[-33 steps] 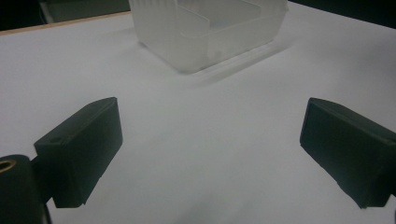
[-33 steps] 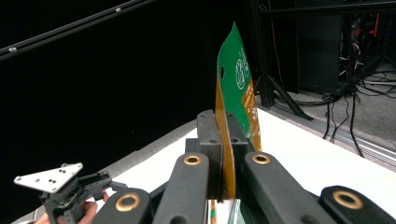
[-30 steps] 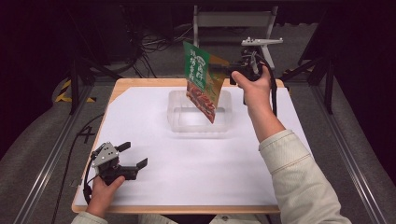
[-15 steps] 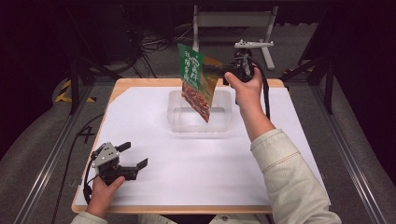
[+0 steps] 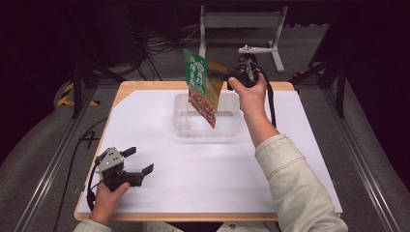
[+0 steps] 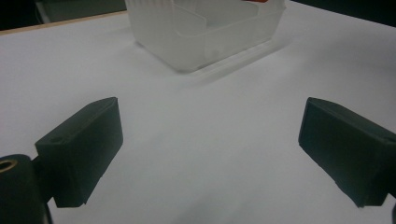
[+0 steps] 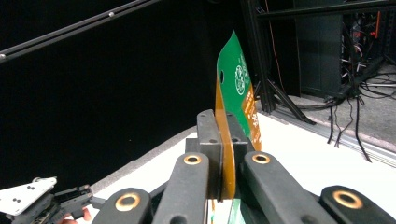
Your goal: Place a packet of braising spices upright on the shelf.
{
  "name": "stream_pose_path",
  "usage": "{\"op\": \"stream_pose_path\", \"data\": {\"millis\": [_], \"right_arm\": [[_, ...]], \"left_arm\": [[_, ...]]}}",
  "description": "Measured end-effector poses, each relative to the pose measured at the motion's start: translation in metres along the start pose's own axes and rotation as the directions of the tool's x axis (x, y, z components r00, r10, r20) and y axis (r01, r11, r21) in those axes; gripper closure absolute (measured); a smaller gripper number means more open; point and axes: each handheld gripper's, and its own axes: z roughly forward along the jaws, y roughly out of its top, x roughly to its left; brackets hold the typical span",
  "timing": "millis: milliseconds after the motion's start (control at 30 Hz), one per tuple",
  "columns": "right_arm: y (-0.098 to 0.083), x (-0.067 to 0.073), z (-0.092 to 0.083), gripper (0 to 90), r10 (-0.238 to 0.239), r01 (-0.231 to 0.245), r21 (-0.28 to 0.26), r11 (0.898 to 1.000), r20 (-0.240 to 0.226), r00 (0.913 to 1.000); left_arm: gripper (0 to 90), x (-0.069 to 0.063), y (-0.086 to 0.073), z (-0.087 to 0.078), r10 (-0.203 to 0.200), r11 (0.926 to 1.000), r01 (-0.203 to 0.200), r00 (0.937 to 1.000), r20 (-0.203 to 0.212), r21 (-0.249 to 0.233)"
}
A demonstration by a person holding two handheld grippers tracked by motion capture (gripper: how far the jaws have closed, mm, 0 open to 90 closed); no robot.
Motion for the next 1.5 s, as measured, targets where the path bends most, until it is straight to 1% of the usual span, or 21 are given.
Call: {"op": "stream_pose_path", "data": {"millis": [133,433,567,767,1033,1100,1200,1233,1367,1500], "right_arm": [[-0.005,-0.002,0.005,90.0,0.005,-0.006,0.011,1.000,0.009,0.9999],[-0.012,-0.005,0.012,90.0,0.016,-0.017,0.010,1.000,0.020,0.9997],[-0.015,-0.006,0.015,90.0,0.027,-0.027,-0.005,1.000,0.014,0.9995],[-0.015,-0.005,0.017,90.0,0.014,-0.014,-0.009,1.000,0.031,0.9994],[-0.015,-0.010,0.018,90.0,0.004,-0.002,-0.026,1.000,0.065,0.9979],[-0.015,-0.012,0.019,90.0,-0.006,0.008,-0.029,1.000,0.074,0.9972],[-0.017,-0.013,0.021,90.0,-0.012,0.014,-0.025,1.000,0.083,0.9965],[-0.017,-0.013,0.021,90.0,-0.012,0.014,-0.025,1.000,0.083,0.9965],[-0.021,-0.013,0.024,90.0,-0.018,0.019,-0.018,1.000,0.085,0.9962],[-0.025,-0.013,0.027,90.0,-0.013,0.014,-0.007,1.000,0.081,0.9966]], "left_arm": [[7.2,0.000,0.000,0.001,-0.003,1.0000,0.003,1.0000,0.001,0.000],[7.3,0.000,0.000,0.002,-0.005,1.0000,0.005,1.0000,0.004,0.005],[7.3,0.001,0.000,0.003,0.000,0.9999,0.000,1.0000,0.002,0.013],[7.3,0.001,0.000,0.003,0.001,0.9999,0.000,1.0000,-0.003,0.014],[7.3,0.001,-0.001,0.003,-0.003,0.9999,0.003,1.0000,0.001,0.013],[7.3,0.001,-0.001,0.003,-0.003,0.9999,0.003,1.0000,0.001,0.012],[7.3,0.001,-0.001,0.003,-0.004,0.9999,0.004,1.0000,0.001,0.012],[7.3,0.001,-0.001,0.003,-0.009,0.9999,0.009,1.0000,0.001,0.011],[7.4,0.001,-0.001,0.002,-0.009,0.9999,0.009,1.0000,0.001,0.012],[7.3,0.001,-0.001,0.002,-0.007,0.9999,0.007,1.0000,0.001,0.010]]}}
